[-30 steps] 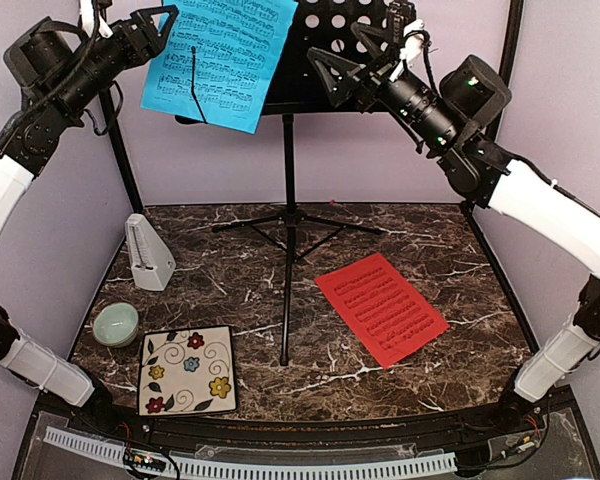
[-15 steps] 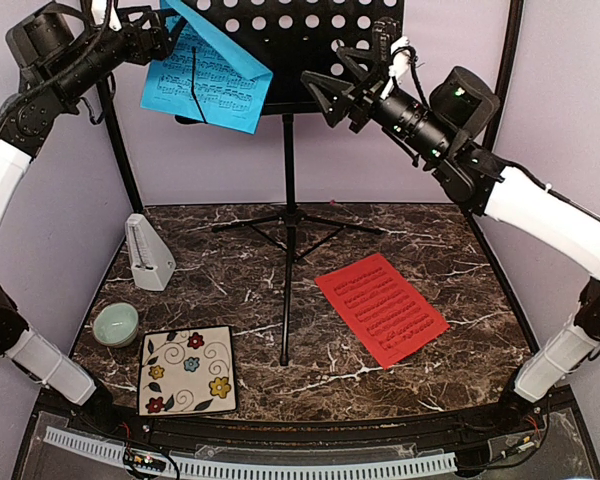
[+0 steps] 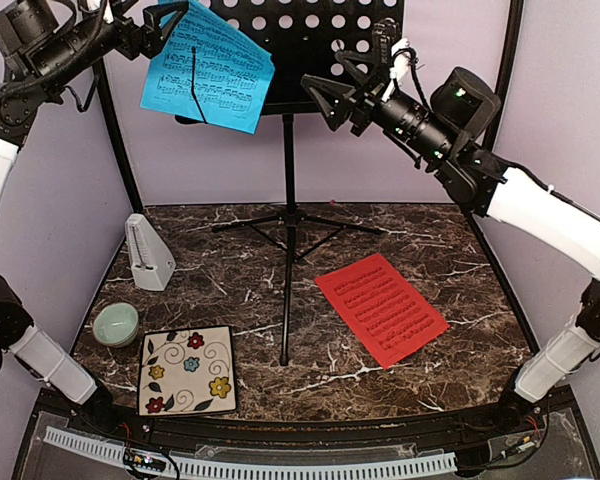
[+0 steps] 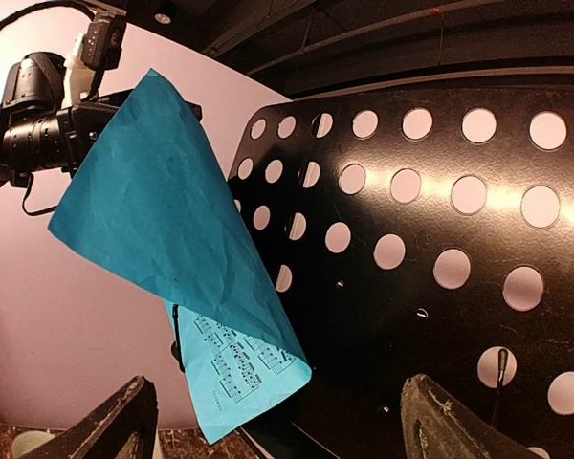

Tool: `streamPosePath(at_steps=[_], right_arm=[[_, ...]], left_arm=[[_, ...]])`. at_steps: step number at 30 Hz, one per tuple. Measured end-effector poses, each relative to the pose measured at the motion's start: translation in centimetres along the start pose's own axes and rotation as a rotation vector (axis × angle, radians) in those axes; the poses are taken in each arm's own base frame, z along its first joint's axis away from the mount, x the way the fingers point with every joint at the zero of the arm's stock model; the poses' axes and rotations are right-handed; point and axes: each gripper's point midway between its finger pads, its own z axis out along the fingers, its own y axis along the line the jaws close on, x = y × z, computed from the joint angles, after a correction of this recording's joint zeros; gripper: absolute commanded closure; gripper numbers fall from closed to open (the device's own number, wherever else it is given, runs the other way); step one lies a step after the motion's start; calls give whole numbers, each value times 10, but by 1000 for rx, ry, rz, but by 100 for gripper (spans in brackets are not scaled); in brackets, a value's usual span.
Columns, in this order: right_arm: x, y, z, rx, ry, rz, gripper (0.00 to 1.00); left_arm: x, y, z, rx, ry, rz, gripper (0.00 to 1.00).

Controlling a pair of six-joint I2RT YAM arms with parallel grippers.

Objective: Set up the instrument practice props

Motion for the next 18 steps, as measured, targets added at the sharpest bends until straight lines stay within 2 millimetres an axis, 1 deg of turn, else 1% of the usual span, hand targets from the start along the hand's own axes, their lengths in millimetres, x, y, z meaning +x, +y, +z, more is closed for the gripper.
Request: streamPosePath(at_steps=[4, 9, 14, 15, 18], right_arm=[[-2, 0, -1, -2, -1, 4, 11], [-4, 0, -2, -3, -4, 6, 12], [-5, 0, -2, -3, -4, 6, 11], [-5, 0, -2, -3, -5, 6, 11], [-4, 1, -3, -3, -3, 8, 11]], left_arm=[[-10, -7, -2, 49, -33, 43, 15], [-16, -14, 0, 97, -64, 74, 34], [-13, -20, 2, 130, -64, 91, 55], [-13, -21, 2, 130, -64, 93, 59], [-14, -20, 2, 125, -68, 93, 78]])
